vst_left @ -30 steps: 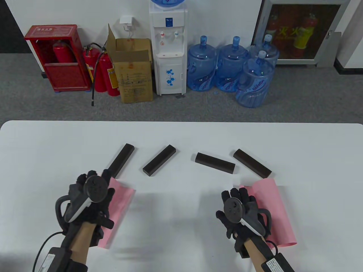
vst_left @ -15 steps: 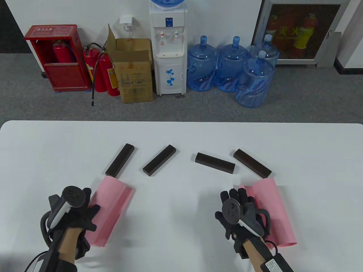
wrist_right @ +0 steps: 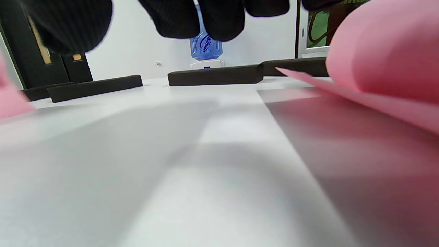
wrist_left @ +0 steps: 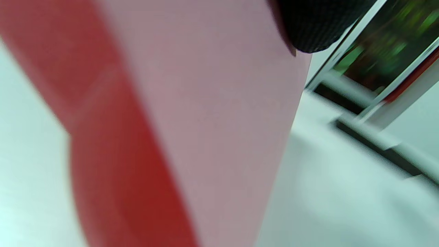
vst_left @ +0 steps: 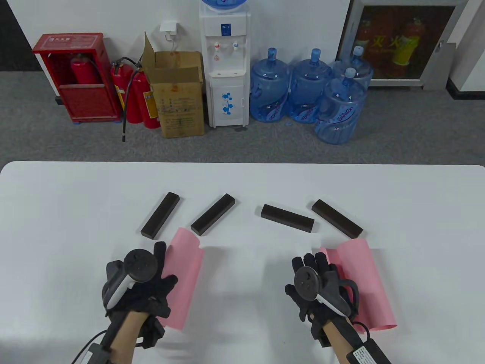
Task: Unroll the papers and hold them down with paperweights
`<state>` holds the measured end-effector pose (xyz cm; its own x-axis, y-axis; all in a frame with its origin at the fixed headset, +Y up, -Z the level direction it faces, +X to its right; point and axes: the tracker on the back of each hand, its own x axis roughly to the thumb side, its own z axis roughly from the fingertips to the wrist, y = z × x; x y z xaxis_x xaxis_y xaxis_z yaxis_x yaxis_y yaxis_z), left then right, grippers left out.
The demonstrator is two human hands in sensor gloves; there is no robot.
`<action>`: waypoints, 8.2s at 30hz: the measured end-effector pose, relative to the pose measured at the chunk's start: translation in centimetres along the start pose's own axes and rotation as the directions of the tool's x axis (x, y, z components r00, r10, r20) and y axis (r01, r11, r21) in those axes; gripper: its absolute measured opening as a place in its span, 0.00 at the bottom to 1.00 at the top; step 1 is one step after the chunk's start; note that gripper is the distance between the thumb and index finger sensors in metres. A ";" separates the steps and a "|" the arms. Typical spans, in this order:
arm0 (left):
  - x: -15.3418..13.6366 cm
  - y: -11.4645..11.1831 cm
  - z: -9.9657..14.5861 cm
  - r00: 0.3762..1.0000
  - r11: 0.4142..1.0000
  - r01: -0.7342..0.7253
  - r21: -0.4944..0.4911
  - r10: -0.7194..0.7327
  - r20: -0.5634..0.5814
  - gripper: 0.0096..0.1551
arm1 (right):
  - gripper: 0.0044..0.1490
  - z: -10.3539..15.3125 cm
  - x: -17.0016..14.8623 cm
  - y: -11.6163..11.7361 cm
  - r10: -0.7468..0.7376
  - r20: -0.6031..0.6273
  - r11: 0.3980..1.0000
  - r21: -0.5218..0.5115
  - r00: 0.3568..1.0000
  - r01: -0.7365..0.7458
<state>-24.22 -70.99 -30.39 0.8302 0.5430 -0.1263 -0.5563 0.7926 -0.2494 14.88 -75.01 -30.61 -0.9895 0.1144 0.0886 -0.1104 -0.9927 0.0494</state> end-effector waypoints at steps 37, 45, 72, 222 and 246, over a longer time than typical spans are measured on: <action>1.0 -7.5 -1.6 0.984 0.992 -0.111 -0.064 0.100 -0.150 0.50 | 0.60 -3.7 15.6 5.0 -0.085 0.187 0.931 0.364 0.979 0.012; 3.8 -7.4 -0.5 0.989 0.988 0.119 -0.094 -0.110 0.096 0.48 | 0.58 -3.7 15.5 5.0 -0.094 0.183 0.927 0.375 0.979 0.019; -3.5 -1.2 -2.0 0.741 0.746 0.645 -0.165 -0.663 -0.105 0.25 | 0.56 -3.7 15.0 5.0 -0.121 0.178 0.926 0.375 0.977 0.046; 1.3 3.6 -17.5 0.693 0.759 0.646 -0.080 -0.628 -0.356 0.47 | 0.50 -0.5 1.1 -0.3 0.100 0.059 0.992 -0.080 0.993 -0.095; 3.0 6.5 -14.0 0.780 0.785 0.606 0.128 -0.556 -0.287 0.37 | 0.51 -0.6 0.6 -0.1 0.137 0.032 0.988 -0.078 0.990 -0.134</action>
<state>-24.86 -68.11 -45.80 0.9671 -0.0962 -0.2356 0.0618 0.9869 -0.1493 14.19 -74.87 -31.16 -0.9917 -0.0217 0.1266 0.0167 -0.9990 -0.0405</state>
